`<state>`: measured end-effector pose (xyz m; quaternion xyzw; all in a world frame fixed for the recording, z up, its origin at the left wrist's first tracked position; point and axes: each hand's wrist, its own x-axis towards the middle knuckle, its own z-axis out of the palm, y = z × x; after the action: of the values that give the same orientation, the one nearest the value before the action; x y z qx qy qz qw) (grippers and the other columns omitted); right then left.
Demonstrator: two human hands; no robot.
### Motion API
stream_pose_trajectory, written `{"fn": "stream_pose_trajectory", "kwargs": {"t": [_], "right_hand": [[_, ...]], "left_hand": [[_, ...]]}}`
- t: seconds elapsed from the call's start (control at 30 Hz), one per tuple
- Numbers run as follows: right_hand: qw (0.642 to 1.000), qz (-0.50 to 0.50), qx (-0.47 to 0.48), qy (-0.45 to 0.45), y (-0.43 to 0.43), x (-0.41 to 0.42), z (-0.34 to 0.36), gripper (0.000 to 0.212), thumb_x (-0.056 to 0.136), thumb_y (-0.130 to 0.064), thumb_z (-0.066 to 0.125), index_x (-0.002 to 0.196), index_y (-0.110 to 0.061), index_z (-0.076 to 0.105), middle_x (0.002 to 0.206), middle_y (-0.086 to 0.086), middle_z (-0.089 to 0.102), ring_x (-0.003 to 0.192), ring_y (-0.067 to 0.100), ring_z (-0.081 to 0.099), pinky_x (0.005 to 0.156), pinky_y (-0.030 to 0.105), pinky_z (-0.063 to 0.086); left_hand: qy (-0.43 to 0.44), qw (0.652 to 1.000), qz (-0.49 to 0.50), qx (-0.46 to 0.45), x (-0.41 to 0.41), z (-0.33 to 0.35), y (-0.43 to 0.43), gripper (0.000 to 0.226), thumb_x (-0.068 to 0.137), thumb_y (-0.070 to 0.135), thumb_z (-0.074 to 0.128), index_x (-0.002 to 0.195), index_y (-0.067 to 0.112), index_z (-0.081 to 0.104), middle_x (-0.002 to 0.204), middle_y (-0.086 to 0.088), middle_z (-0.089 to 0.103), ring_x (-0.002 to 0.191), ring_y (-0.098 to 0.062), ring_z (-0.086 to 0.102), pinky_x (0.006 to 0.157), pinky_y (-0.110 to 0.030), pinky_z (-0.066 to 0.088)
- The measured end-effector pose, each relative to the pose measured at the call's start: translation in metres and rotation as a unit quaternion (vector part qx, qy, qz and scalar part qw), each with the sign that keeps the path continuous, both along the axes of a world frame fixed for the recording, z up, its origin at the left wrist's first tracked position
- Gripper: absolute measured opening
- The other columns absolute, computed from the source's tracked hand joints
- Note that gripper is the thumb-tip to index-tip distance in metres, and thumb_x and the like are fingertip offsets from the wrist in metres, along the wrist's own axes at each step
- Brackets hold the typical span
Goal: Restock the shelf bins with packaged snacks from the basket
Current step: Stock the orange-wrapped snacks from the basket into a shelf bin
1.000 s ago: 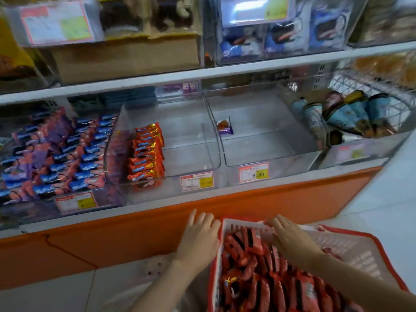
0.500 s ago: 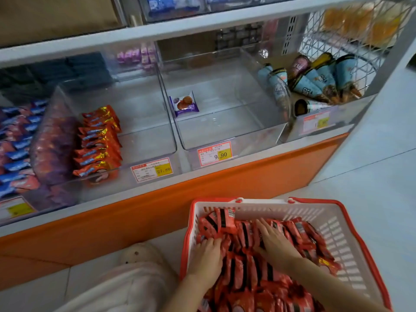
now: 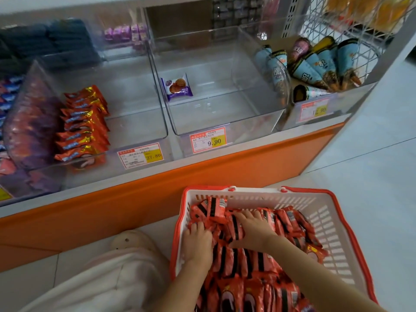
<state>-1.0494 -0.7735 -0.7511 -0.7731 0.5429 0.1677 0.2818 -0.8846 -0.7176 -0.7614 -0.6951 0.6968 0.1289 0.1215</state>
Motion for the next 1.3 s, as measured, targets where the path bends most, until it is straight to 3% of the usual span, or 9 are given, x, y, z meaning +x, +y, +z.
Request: {"fn": "stream_pose_trajectory", "kwargs": {"t": [0.3, 0.4, 0.47, 0.57, 0.7, 0.83, 1.0, 1.13, 1.3], "right_hand": [[0.996, -0.074, -0.031, -0.036, 0.014, 0.012, 0.003, 0.052, 0.093, -0.027, 0.054, 0.141, -0.022, 0.035, 0.146, 0.004, 0.029, 0.131, 0.034, 0.029, 0.105, 0.041, 0.038], [0.993, -0.076, -0.061, -0.068, 0.021, 0.010, 0.008, 0.048, 0.092, -0.021, 0.054, 0.137, -0.023, 0.039, 0.141, 0.002, 0.037, 0.129, 0.028, 0.036, 0.101, 0.035, 0.041], [0.992, -0.068, -0.067, -0.085, 0.027, 0.009, 0.012, 0.042, 0.094, -0.021, 0.051, 0.135, -0.023, 0.040, 0.135, 0.000, 0.045, 0.120, 0.023, 0.047, 0.091, 0.032, 0.047], [0.987, -0.071, -0.068, -0.130, 0.033, 0.012, 0.023, 0.038, 0.095, -0.020, 0.049, 0.131, -0.023, 0.039, 0.124, -0.002, 0.054, 0.106, 0.021, 0.058, 0.081, 0.032, 0.051], [0.944, -0.163, -0.063, -0.279, 0.039, 0.022, 0.044, 0.040, 0.090, -0.016, 0.055, 0.124, -0.028, 0.037, 0.104, -0.016, 0.055, 0.091, 0.009, 0.058, 0.072, 0.017, 0.046], [0.891, -0.217, -0.072, -0.393, 0.037, 0.030, 0.065, 0.040, 0.089, -0.013, 0.060, 0.118, -0.030, 0.039, 0.106, -0.019, 0.057, 0.098, 0.002, 0.060, 0.082, 0.021, 0.052], [0.841, -0.248, -0.007, -0.481, 0.033, 0.035, 0.084, 0.040, 0.086, -0.011, 0.065, 0.111, -0.035, 0.044, 0.115, -0.002, 0.058, 0.106, 0.014, 0.060, 0.090, 0.041, 0.053], [0.804, -0.254, 0.067, -0.533, 0.029, 0.053, 0.107, 0.039, 0.087, -0.019, 0.067, 0.117, -0.024, 0.043, 0.117, 0.002, 0.058, 0.093, 0.015, 0.066, 0.076, 0.030, 0.057], [0.810, -0.226, 0.062, -0.538, 0.022, 0.073, 0.134, 0.036, 0.085, -0.019, 0.067, 0.114, -0.016, 0.045, 0.108, 0.004, 0.061, 0.085, 0.012, 0.067, 0.068, 0.026, 0.057]], "left_hand": [[0.024, 1.000, 0.013, 0.000, 0.001, 0.003, 0.003, 0.029, 0.098, 0.014, 0.044, 0.124, 0.016, 0.056, 0.130, -0.005, 0.048, 0.124, -0.026, 0.039, 0.106, -0.036, 0.029], [0.121, 0.989, 0.083, -0.021, 0.000, 0.012, 0.004, 0.026, 0.099, 0.013, 0.039, 0.123, 0.010, 0.050, 0.122, -0.007, 0.057, 0.114, -0.022, 0.053, 0.096, -0.031, 0.040], [0.206, 0.966, 0.148, -0.043, 0.001, 0.016, 0.005, 0.022, 0.100, 0.016, 0.039, 0.116, 0.007, 0.051, 0.107, -0.010, 0.064, 0.096, -0.023, 0.063, 0.080, -0.031, 0.049], [0.306, 0.929, 0.195, -0.068, 0.001, 0.022, 0.007, 0.027, 0.100, 0.021, 0.038, 0.115, 0.001, 0.048, 0.102, -0.019, 0.062, 0.090, -0.035, 0.062, 0.079, -0.043, 0.052], [0.372, 0.901, 0.180, -0.131, -0.001, 0.044, 0.014, 0.006, 0.098, 0.015, 0.048, 0.100, 0.014, 0.043, 0.083, 0.007, 0.050, 0.070, -0.005, 0.050, 0.060, -0.012, 0.040], [0.489, 0.831, 0.218, -0.148, 0.001, 0.067, 0.014, 0.035, 0.092, 0.022, 0.060, 0.122, 0.022, 0.043, 0.108, 0.016, 0.053, 0.097, 0.003, 0.053, 0.078, 0.000, 0.039], [0.593, 0.749, 0.267, -0.126, 0.024, 0.090, 0.011, 0.022, 0.098, 0.021, 0.051, 0.117, 0.027, 0.059, 0.121, 0.007, 0.051, 0.118, -0.006, 0.047, 0.102, -0.021, 0.040], [0.618, 0.718, 0.267, -0.177, 0.047, 0.103, 0.012, 0.012, 0.091, 0.013, 0.061, 0.099, 0.023, 0.061, 0.109, 0.000, 0.062, 0.107, -0.016, 0.058, 0.090, -0.024, 0.048], [0.659, 0.677, 0.306, -0.118, 0.071, 0.125, 0.015, 0.033, 0.086, 0.017, 0.067, 0.114, 0.026, 0.051, 0.112, 0.004, 0.063, 0.098, -0.005, 0.062, 0.074, -0.016, 0.050]]}}
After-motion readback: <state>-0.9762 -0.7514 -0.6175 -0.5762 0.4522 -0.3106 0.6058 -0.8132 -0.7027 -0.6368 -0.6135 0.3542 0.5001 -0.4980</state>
